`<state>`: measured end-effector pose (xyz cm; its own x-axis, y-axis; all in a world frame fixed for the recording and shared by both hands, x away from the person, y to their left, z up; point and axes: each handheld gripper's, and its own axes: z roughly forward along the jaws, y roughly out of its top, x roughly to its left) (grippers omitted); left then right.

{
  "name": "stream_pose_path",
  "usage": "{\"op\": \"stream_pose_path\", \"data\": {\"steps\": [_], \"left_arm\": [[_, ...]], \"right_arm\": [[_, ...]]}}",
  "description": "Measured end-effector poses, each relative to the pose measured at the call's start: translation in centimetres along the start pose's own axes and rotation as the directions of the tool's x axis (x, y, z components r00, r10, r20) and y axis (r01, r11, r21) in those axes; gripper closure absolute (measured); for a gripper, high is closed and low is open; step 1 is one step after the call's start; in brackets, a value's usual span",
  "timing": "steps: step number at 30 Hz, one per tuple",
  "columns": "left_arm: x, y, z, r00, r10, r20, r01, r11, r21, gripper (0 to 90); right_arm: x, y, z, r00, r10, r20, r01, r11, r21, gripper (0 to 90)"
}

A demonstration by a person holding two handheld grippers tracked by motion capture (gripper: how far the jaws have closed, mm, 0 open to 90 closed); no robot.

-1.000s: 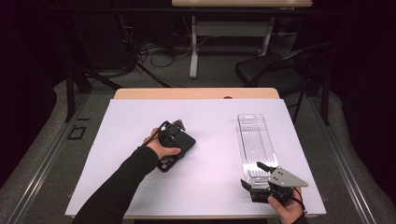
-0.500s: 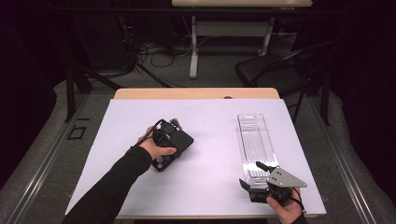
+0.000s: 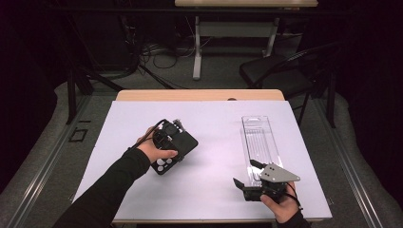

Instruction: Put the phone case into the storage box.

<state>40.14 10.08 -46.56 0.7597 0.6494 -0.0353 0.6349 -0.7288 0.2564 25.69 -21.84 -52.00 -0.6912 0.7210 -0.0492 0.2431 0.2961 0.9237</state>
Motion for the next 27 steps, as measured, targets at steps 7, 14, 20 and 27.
{"op": "stream_pose_path", "data": {"steps": [7, 14, 20, 27], "left_arm": [[-1.3, 0.1, -1.3, 0.9990, 0.042, 0.014, -0.042, 0.9991, 0.003, 14.6], [-1.9, 0.2, -2.1, 0.9981, 0.060, 0.013, -0.061, 0.9982, 0.004, 14.6], [-2.3, 0.3, -2.5, 0.9968, 0.079, 0.015, -0.079, 0.9968, 0.007, 14.7], [-2.6, 0.4, -2.6, 0.9961, 0.085, 0.023, -0.085, 0.9963, 0.005, 14.7]], "right_arm": [[1.1, 2.2, 2.4, 0.9984, -0.039, -0.042, 0.041, 0.999, 0.031, 14.3], [1.5, 3.8, 3.8, 0.9955, -0.084, -0.044, 0.086, 0.995, 0.047, 14.4], [1.7, 4.3, 4.4, 0.9926, -0.118, -0.027, 0.119, 0.991, 0.064, 14.4], [2.0, 5.0, 5.3, 0.9836, -0.175, -0.042, 0.178, 0.979, 0.094, 15.2]]}}
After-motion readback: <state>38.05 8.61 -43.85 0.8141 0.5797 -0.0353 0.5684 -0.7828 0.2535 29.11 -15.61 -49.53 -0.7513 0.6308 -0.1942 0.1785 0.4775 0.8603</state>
